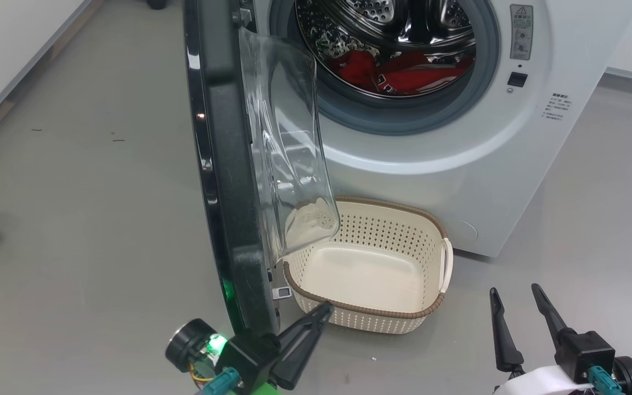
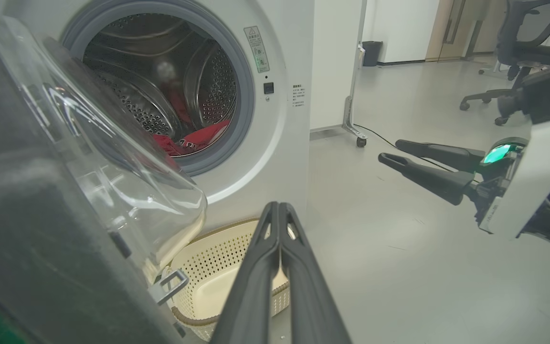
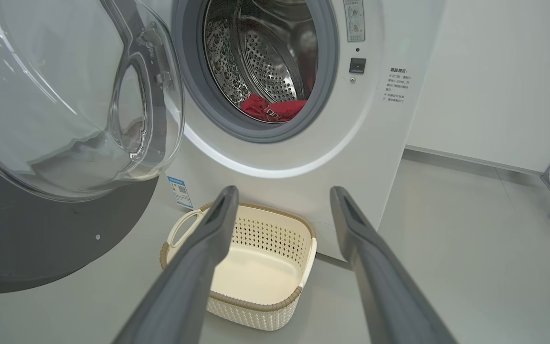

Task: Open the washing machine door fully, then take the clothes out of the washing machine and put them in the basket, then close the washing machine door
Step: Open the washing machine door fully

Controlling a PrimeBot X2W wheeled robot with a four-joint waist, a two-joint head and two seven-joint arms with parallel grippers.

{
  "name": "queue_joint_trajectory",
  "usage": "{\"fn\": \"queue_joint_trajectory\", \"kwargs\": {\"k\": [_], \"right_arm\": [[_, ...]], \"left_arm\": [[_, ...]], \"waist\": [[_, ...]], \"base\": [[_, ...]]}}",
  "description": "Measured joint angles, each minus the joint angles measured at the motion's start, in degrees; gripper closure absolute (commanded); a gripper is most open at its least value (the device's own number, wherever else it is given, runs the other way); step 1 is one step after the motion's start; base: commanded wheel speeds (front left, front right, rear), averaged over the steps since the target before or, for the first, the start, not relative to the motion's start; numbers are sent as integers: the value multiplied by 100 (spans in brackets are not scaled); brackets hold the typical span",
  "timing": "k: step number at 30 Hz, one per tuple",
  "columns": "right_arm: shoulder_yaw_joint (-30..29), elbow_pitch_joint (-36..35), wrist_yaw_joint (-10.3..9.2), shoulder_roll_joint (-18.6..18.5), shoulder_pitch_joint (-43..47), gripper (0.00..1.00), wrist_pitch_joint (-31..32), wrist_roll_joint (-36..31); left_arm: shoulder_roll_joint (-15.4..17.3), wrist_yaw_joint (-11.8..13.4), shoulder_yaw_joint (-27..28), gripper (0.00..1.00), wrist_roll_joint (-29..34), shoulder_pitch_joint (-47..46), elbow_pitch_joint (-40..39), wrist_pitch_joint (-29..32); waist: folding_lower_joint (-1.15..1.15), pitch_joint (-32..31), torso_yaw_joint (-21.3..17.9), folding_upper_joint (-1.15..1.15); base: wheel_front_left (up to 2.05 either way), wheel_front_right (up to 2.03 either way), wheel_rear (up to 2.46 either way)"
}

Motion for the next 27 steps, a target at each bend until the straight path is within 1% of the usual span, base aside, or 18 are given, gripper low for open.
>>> {"fn": "queue_joint_trajectory", "kwargs": {"k": [9, 14, 27], "right_arm": [[-36, 20, 23, 16, -2, 0, 0, -14], [-65, 27, 70, 37, -3, 0, 0, -14], [-123, 29, 97, 75, -13, 0, 0, -66]], "left_arm": [[43, 245, 399, 100, 3, -5, 275, 51], [44, 297, 460, 100, 3, -12, 346, 69], [37, 394, 632, 100, -58, -27, 466, 92]], "waist": [[0, 53, -20, 0], [0, 78, -36, 0], [0, 164, 11, 0]], "base": [[0, 0, 0], [0, 0, 0], [0, 0, 0]]}}
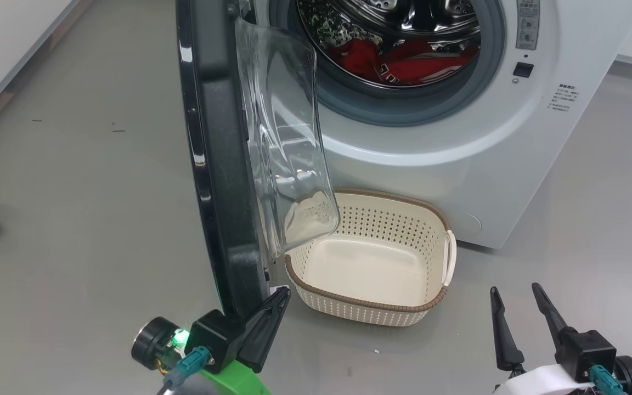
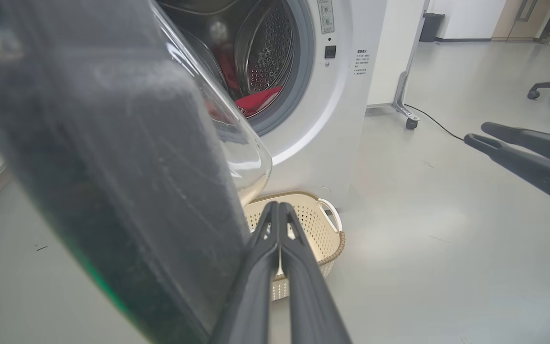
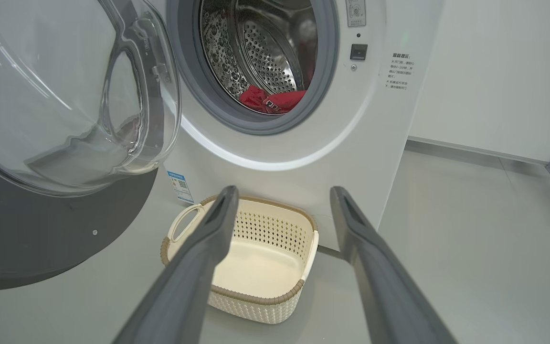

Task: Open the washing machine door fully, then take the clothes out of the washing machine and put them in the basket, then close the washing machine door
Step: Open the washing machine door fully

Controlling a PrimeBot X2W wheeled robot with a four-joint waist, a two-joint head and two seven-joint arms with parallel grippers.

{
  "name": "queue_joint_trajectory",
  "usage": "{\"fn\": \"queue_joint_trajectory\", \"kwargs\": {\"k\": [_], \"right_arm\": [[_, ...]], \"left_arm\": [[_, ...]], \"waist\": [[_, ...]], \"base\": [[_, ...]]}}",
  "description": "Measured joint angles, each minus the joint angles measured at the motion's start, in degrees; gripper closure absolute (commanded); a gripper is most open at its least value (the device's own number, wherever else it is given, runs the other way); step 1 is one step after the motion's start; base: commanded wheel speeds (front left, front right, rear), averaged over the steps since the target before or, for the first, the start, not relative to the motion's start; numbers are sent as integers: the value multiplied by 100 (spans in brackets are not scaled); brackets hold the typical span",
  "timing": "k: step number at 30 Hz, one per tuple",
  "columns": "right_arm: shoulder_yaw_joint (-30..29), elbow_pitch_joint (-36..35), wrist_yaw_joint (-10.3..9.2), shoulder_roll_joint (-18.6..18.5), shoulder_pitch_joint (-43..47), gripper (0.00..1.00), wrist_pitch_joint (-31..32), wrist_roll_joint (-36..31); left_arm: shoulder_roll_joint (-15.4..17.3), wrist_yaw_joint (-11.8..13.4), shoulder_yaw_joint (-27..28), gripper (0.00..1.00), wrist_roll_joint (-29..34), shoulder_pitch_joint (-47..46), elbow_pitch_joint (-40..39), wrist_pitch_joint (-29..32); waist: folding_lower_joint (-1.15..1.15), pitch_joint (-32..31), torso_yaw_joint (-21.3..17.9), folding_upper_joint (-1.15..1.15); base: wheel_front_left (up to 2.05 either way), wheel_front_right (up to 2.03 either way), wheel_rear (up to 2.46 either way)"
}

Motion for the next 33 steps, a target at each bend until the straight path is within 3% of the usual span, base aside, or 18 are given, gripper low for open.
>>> {"fn": "queue_joint_trajectory", "kwargs": {"k": [33], "right_arm": [[-259, 5, 93, -2, -8, 0, 0, -224]], "left_arm": [[43, 266, 265, 100, -16, 28, 42, -81]], "waist": [[0, 83, 804, 0]], "base": [[0, 0, 0]]}}
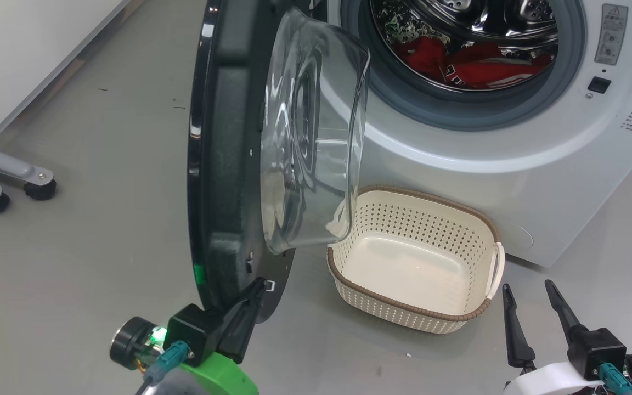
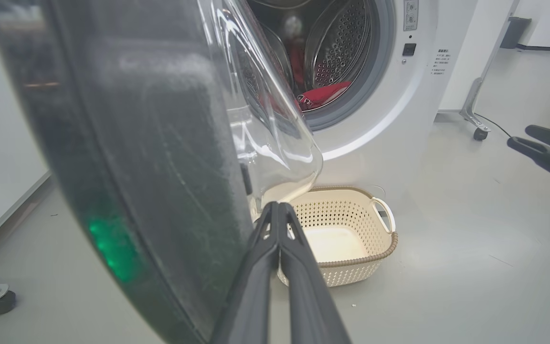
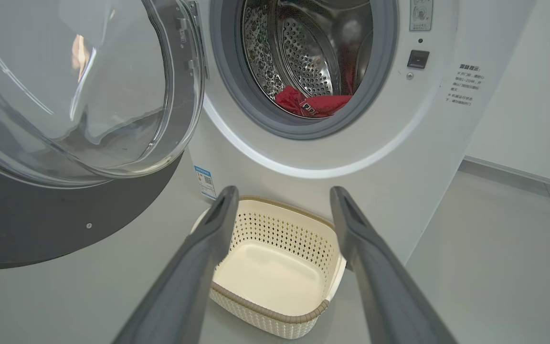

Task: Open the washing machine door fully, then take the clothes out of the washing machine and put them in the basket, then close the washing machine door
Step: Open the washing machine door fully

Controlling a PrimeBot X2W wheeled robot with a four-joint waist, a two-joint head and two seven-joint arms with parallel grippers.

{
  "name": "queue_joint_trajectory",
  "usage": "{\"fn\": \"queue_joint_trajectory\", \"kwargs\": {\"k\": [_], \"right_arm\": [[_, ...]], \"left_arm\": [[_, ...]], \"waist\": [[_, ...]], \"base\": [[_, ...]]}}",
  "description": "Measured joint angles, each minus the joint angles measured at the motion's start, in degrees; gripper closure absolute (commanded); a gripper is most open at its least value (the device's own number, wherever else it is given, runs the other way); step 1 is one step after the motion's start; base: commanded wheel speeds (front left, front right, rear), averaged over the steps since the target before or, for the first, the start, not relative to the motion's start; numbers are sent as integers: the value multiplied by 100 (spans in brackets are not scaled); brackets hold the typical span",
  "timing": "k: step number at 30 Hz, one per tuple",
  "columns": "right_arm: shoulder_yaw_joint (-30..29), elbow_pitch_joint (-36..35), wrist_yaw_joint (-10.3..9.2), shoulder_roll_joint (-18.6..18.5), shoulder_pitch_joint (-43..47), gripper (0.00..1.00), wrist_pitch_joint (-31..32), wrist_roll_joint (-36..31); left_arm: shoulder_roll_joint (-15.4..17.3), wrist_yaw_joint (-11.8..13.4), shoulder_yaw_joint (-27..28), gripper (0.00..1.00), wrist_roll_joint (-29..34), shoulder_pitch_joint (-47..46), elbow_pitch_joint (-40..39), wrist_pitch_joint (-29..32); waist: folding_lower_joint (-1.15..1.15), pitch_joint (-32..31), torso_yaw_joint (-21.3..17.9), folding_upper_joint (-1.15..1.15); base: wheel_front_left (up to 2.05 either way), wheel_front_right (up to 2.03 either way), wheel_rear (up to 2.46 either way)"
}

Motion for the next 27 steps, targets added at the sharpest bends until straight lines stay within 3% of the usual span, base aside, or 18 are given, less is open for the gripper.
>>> {"fn": "queue_joint_trajectory", "kwargs": {"k": [11, 27], "right_arm": [[20, 63, 53, 10, -23, 0, 0, -20], [-19, 49, 59, 20, -150, 0, 0, -37]], "left_arm": [[105, 326, 434, 100, 0, 72, 131, -81], [144, 525, 1185, 100, -77, 71, 511, -399]], "waist": [[0, 14, -85, 0], [0, 149, -284, 0]], "base": [[0, 0, 0], [0, 0, 0]]}}
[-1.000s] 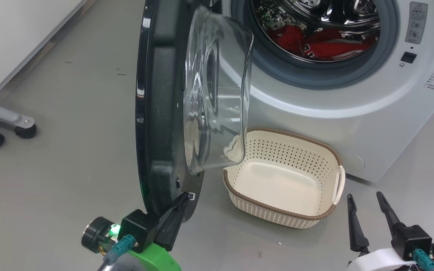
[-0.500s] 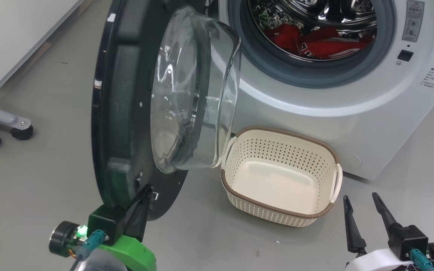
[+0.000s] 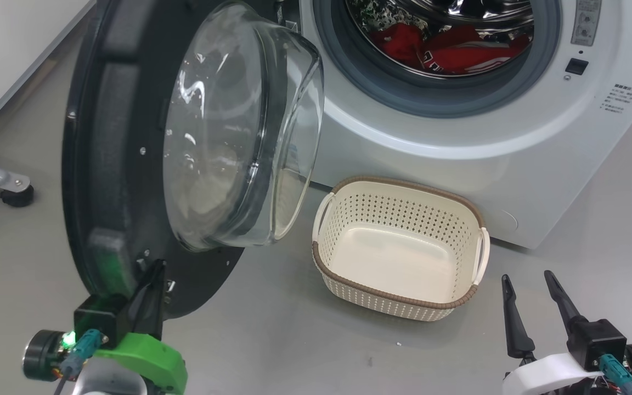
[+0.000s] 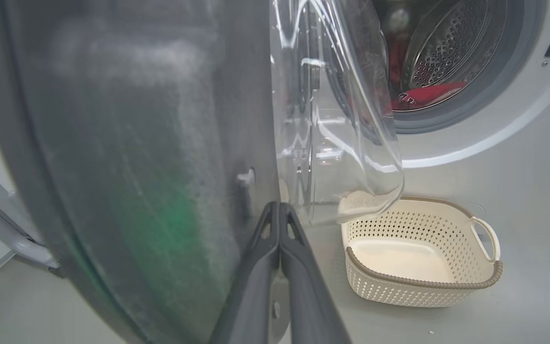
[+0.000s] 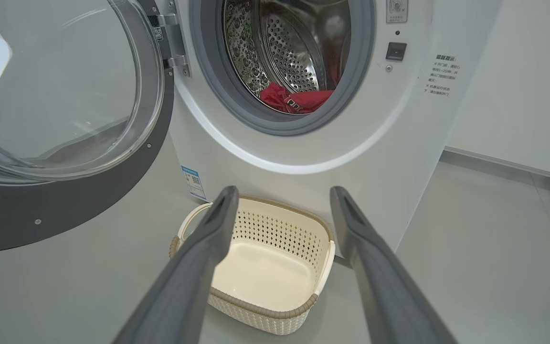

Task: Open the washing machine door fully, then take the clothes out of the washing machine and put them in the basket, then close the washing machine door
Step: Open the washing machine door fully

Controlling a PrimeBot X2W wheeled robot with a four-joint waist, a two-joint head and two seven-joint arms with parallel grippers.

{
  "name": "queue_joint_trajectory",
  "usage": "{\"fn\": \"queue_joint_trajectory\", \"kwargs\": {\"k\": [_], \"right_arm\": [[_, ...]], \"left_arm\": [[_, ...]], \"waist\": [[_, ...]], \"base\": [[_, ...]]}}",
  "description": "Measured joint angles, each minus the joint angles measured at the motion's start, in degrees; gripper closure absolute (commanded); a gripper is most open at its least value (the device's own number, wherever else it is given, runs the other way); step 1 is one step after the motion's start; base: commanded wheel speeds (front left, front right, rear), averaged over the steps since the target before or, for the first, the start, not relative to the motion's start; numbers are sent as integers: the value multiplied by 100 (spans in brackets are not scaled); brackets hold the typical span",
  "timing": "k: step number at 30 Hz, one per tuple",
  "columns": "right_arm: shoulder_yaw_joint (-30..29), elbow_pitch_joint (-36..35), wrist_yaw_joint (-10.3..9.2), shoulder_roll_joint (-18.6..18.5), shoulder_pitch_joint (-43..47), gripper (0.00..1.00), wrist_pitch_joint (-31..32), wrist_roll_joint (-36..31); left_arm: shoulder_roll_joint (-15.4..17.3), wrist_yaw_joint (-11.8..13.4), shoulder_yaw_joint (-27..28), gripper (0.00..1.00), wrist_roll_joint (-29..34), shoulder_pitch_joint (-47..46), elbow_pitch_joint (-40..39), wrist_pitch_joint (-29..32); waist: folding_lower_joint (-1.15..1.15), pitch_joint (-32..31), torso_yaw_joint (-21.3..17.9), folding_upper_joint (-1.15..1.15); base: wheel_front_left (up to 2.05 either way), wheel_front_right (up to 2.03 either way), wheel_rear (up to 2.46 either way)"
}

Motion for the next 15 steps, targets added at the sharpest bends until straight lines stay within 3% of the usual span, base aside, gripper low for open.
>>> {"fn": "queue_joint_trajectory", "kwargs": {"k": [15], "right_arm": [[0, -10, 19, 25, -145, 0, 0, -33]], "left_arm": [[-13, 94, 922, 100, -243, -60, 577, -391]], "waist": [[0, 203, -211, 0]], "base": [[0, 0, 0]]}}
